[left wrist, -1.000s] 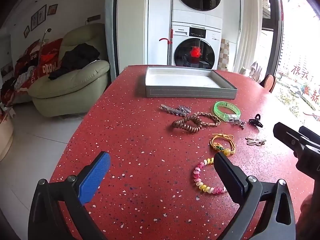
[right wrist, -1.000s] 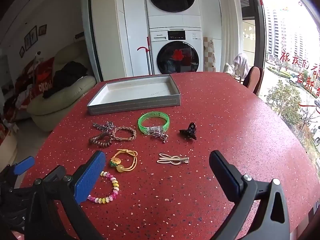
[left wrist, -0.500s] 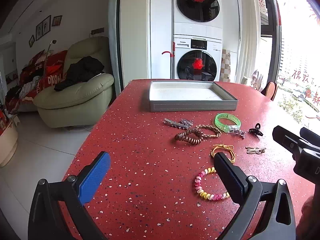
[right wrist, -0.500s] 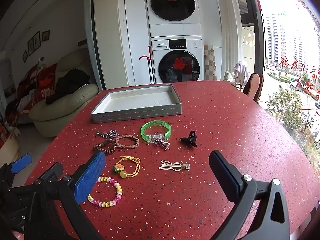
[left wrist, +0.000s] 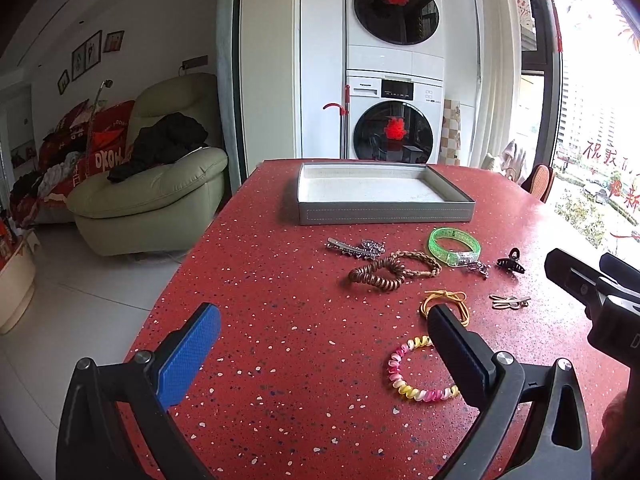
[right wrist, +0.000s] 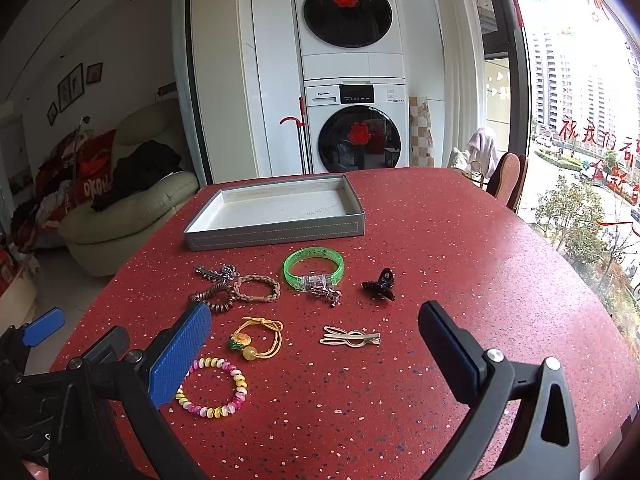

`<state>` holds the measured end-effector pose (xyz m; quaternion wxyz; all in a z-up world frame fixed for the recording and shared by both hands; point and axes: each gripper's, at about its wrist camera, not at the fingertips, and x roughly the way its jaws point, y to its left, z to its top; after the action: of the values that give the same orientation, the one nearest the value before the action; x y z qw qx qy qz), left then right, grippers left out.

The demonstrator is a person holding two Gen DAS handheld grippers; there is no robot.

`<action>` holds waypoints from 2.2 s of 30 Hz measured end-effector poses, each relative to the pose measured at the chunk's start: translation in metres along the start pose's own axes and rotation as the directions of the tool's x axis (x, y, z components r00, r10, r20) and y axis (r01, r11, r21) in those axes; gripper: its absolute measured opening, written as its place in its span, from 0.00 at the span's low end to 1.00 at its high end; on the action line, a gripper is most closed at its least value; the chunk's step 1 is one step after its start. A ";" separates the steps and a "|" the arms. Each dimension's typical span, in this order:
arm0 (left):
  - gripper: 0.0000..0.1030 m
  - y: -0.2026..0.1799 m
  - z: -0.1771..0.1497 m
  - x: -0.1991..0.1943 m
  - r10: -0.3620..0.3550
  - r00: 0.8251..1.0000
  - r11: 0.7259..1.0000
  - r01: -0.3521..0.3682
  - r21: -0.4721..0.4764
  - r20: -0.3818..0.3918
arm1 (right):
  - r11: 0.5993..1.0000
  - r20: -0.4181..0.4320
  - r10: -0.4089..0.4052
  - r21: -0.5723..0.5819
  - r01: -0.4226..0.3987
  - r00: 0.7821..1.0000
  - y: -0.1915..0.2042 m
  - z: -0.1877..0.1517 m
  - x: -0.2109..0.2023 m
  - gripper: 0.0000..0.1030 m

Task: Organize jewelry

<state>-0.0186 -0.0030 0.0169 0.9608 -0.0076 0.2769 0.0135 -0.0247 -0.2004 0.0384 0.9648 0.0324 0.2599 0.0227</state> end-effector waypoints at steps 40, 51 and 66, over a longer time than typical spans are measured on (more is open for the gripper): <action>1.00 0.001 0.000 0.001 -0.004 1.000 1.000 0.004 -0.014 -0.002 | 1.000 -0.006 0.004 0.013 -0.004 1.000 -0.002 0.002 0.002 1.00; 1.00 0.001 0.000 0.002 -0.004 1.000 1.000 0.004 -0.015 -0.002 | 1.000 -0.008 0.005 0.014 -0.005 1.000 -0.002 0.001 0.001 1.00; 1.00 0.001 -0.001 0.002 -0.005 1.000 1.000 0.005 -0.013 -0.005 | 1.000 -0.008 0.007 0.014 -0.007 1.000 -0.002 0.001 0.000 1.00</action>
<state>-0.0176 -0.0018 0.0150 0.9601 -0.0147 0.2791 0.0131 -0.0242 -0.2024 0.0392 0.9635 0.0401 0.2637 0.0245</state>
